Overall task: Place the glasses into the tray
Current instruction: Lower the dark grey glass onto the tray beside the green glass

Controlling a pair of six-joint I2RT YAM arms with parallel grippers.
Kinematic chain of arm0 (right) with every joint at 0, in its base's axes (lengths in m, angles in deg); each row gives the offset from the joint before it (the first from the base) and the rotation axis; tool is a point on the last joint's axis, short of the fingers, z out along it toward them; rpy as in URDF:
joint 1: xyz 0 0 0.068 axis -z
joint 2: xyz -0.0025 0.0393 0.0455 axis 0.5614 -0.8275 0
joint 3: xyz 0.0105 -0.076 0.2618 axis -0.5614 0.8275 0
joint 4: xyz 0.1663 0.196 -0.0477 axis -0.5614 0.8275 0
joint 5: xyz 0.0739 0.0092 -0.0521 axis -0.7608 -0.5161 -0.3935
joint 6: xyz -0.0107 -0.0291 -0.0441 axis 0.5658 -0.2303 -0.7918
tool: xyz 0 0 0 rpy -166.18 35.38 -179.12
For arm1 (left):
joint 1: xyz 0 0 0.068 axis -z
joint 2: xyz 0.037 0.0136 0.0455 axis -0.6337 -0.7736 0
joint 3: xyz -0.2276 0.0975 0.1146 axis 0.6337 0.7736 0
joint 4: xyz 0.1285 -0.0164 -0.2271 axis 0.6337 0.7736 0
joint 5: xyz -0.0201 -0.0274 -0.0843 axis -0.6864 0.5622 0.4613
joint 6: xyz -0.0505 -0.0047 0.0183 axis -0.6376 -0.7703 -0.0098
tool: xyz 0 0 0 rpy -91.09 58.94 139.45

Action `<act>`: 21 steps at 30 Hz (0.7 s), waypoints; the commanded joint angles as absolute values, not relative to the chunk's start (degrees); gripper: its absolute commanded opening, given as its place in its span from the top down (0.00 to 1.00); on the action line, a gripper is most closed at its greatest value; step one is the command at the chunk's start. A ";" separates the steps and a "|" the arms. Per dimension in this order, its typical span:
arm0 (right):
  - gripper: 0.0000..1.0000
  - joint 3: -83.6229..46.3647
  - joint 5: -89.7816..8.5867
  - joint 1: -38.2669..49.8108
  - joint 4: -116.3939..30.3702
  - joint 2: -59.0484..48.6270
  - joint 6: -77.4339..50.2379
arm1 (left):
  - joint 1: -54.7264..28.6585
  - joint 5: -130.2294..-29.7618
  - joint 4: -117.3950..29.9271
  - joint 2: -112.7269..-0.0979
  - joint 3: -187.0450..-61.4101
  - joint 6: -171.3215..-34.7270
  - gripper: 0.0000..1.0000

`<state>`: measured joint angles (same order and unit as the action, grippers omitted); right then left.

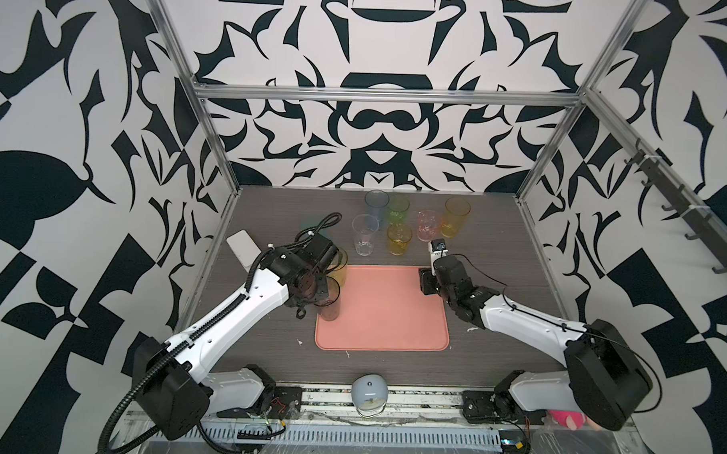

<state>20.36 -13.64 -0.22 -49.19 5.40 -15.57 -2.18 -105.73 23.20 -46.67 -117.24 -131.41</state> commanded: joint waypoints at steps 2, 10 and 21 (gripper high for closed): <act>0.40 18.20 -13.08 -0.30 -49.29 5.99 -14.99 | -1.40 -106.86 23.04 -48.92 -119.93 -132.12 1.00; 0.40 18.16 -12.94 -0.35 -49.24 6.16 -14.78 | -1.27 -107.26 22.03 -50.10 -120.23 -131.72 1.00; 0.40 18.20 -12.60 -0.35 -49.12 6.27 -14.68 | -1.14 -107.22 21.23 -52.34 -120.50 -131.57 1.00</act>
